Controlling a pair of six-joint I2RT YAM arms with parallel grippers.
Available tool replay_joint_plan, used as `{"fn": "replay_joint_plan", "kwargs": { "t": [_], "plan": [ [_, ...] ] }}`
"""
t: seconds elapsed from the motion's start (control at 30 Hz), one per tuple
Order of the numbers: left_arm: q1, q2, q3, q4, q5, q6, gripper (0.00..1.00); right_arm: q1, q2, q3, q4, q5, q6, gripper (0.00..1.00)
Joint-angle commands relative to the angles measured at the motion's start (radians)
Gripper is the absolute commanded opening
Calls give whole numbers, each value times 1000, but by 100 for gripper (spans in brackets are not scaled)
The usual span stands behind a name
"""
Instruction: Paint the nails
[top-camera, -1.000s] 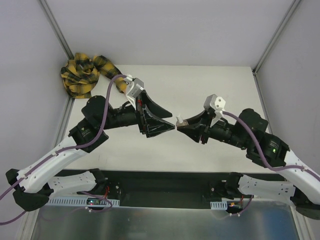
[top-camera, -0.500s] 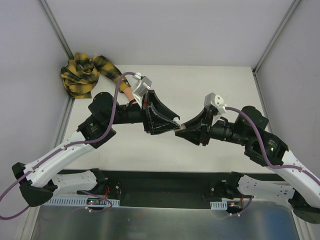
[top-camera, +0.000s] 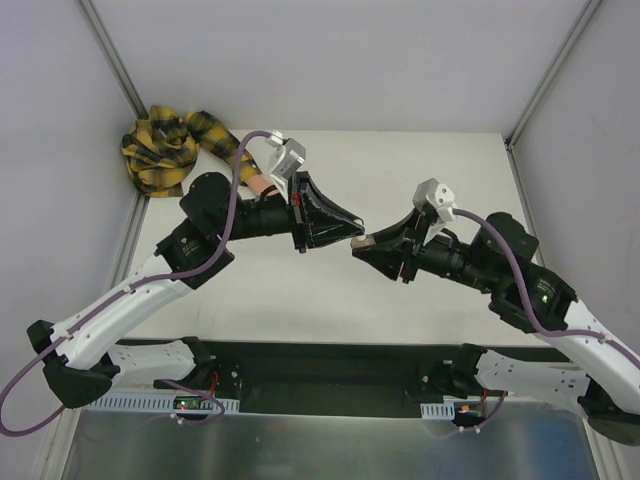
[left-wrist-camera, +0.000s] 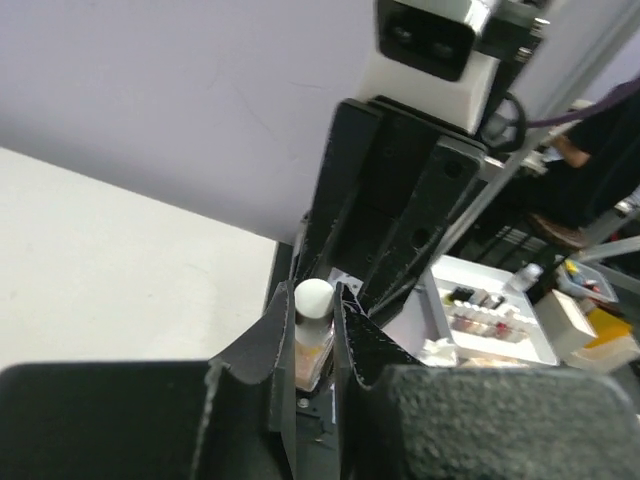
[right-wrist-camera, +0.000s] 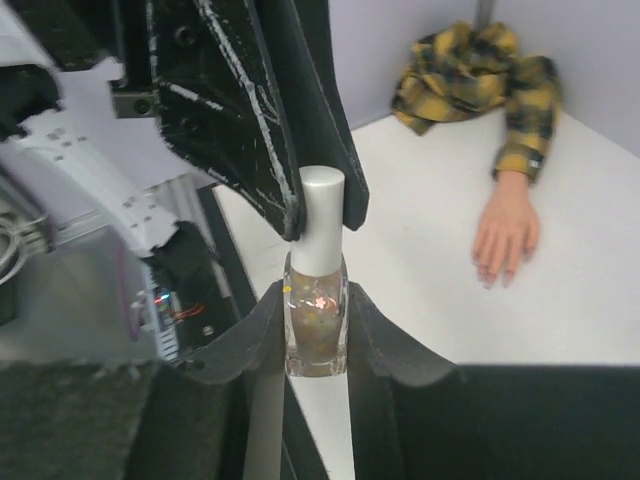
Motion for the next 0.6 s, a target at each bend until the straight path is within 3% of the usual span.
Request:
{"fn": "replay_joint_plan", "kwargs": {
  "t": [0.0, 0.03, 0.07, 0.1, 0.13, 0.3, 0.33, 0.43, 0.57],
  "plan": [
    [-21, 20, 91, -112, -159, 56, 0, 218, 89, 98, -2, 953, -162, 0],
    [-56, 37, 113, -207, -354, 79, 0, 348, 179, 109, 26, 1190, -308, 0],
    [-75, 51, 136, -259, -455, 107, 0, 371, 215, 113, 166, 1348, -410, 0],
    [-84, 66, 182, -295, -528, 105, 0, 374, 243, 103, 236, 1449, -473, 0],
    [-87, 100, 199, -348, -617, 95, 0, 371, 264, 98, 304, 1446, -510, 0],
    [-87, 147, 250, -367, -666, 70, 0, 345, 283, 117, 277, 1282, -460, 0],
    [-86, 149, 254, -367, -652, 73, 0, 319, 274, 118, 199, 1241, -427, 0],
    [-86, 140, 251, -366, -624, 82, 1, 232, 219, 88, 105, 983, -298, 0],
    [-86, 112, 236, -364, -539, 105, 28, 162, 147, 35, 74, 707, -227, 0]
  ]
}}
